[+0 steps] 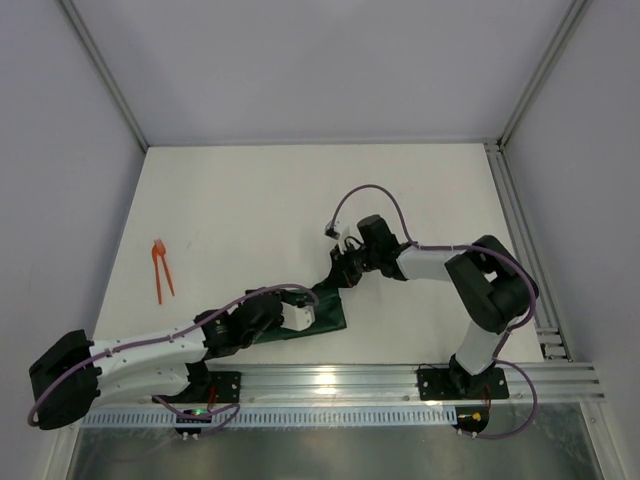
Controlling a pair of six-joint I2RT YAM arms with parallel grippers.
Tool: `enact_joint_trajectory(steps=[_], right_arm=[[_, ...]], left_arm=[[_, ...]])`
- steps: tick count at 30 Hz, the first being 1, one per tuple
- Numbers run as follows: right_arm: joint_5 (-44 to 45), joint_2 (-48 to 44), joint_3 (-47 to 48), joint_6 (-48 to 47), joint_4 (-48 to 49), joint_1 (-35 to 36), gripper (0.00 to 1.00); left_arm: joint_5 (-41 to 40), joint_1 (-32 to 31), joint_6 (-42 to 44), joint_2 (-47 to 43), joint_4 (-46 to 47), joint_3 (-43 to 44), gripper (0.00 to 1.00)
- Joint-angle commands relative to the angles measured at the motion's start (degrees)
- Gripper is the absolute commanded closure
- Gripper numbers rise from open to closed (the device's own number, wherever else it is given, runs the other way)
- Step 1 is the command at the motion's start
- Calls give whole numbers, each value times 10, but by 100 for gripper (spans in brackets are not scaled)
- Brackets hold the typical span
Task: Fold the napkin into a case and place the utensils inside
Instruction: Fold the 2/3-rectangle-folded napkin at the center of the board.
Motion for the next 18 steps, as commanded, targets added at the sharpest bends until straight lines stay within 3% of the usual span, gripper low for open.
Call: enact_joint_trajectory(steps=[1,9,13,18], right_arm=[[28,-48,-27,-6,48,15,90],[47,-74,-46,-25,51,51,90],[54,-83,-61,-29,57,63,90],[63,-102,-73,-44,58,82,89]], left_arm=[[25,2,-22,-42,-67,20,55],[123,27,-52,-96,-173,47,46],[167,34,-60,-117,-222,55,36],[204,54,-71,-160,-244,62,30]])
